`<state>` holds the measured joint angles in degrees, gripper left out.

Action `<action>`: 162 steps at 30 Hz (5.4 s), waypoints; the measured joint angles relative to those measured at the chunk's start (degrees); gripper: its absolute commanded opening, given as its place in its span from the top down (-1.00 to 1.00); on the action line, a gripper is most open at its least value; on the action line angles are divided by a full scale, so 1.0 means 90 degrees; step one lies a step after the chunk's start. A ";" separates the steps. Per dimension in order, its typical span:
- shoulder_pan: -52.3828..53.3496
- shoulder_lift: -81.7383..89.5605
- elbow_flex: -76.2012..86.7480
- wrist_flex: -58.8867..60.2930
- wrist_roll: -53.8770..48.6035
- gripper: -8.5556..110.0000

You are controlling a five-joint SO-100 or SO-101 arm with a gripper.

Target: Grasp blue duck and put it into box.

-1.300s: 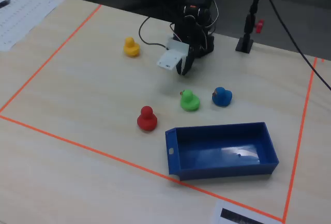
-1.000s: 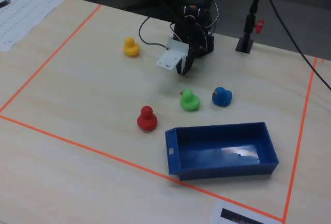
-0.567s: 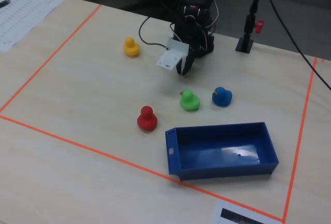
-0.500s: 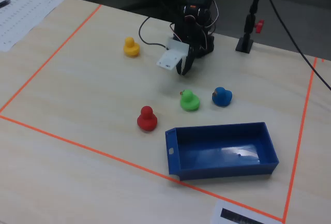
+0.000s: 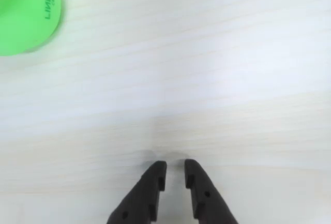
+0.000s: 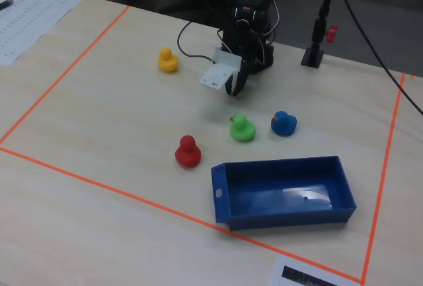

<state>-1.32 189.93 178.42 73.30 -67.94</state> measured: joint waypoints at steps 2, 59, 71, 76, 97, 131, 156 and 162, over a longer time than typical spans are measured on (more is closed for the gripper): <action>0.0000 0.0000 0.0000 0.0000 0.0000 0.82; -0.2959 -0.8066 -0.8311 0.1289 0.2275 0.33; -0.3477 -0.8828 -0.6377 -0.0889 0.2676 0.31; -0.3584 -0.9023 -0.6377 -0.1260 0.2822 0.31; -0.3379 -0.9287 -0.5684 -0.2539 0.2754 0.76; -0.2549 -1.4736 -1.6602 0.0234 0.3945 0.85; -0.1924 -1.0146 -1.2139 -0.0088 0.2793 0.85; -0.1035 -0.5928 -0.7344 -0.0908 0.1992 0.85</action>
<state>-10.63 136.58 112.32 65.13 -50.01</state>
